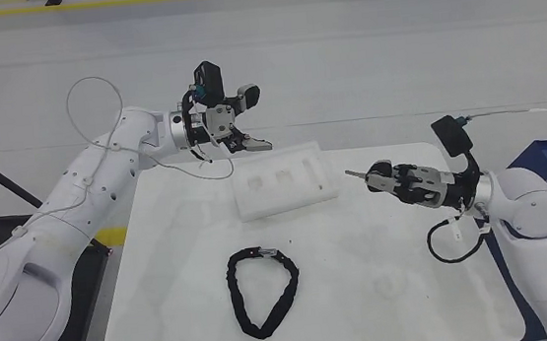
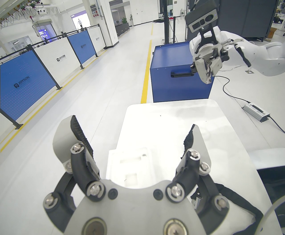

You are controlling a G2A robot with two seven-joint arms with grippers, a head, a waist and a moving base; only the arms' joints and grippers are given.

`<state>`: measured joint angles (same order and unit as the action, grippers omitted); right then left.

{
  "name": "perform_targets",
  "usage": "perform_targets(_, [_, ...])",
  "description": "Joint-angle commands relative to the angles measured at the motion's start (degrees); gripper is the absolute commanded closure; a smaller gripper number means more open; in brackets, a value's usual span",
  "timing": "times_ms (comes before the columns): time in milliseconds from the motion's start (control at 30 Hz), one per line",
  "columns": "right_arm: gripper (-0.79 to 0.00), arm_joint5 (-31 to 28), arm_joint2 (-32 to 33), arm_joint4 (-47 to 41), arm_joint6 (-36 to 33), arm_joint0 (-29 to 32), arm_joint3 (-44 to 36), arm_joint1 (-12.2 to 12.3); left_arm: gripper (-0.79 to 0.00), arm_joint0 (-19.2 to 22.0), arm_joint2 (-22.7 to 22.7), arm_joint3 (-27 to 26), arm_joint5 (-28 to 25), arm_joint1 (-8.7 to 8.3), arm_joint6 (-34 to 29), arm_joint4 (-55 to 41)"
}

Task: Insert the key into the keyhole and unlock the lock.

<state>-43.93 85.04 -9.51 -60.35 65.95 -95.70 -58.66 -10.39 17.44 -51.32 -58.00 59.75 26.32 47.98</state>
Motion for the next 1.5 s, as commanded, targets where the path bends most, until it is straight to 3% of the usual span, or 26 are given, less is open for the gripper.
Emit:
perform_targets(0, [0.000, -1.09, -0.08, -0.55, 1.09, 0.10, 0.85, 0.34, -0.785, 0.00, 0.00, 0.00, 0.00, 0.00, 0.00, 0.00])
perform_targets(600, [0.000, -1.09, -0.08, -0.55, 1.09, 0.10, 0.85, 0.34, -0.785, 0.00, 0.00, 0.00, 0.00, 0.00, 0.00, 0.00])
perform_targets(700, [0.000, -1.09, -0.08, -0.55, 1.09, 0.10, 0.85, 0.34, -0.785, -0.84, 0.56, -0.23, 2.84, -0.17, -2.50, 0.63])
perform_targets(933, [0.000, -1.09, -0.08, -0.55, 1.09, 0.10, 0.85, 0.34, -0.785, -5.45, 2.71, -1.09, 4.74, -1.63, -8.96, 1.11])
perform_targets(1067, [0.000, -1.09, -0.08, -0.55, 1.09, 0.10, 0.85, 0.34, -0.785, -9.08, 3.65, -1.64, 2.94, -2.40, -9.95, 0.52])
perform_targets(1267, [0.000, -1.09, -0.08, -0.55, 1.09, 0.10, 0.85, 0.34, -0.785, -12.82, 5.53, -2.85, 1.57, -3.84, -6.97, 7.33])
perform_targets(1467, [0.000, -1.09, -0.08, -0.55, 1.09, 0.10, 0.85, 0.34, -0.785, -15.25, 4.84, -4.54, 0.00, -4.18, -4.23, 12.05])
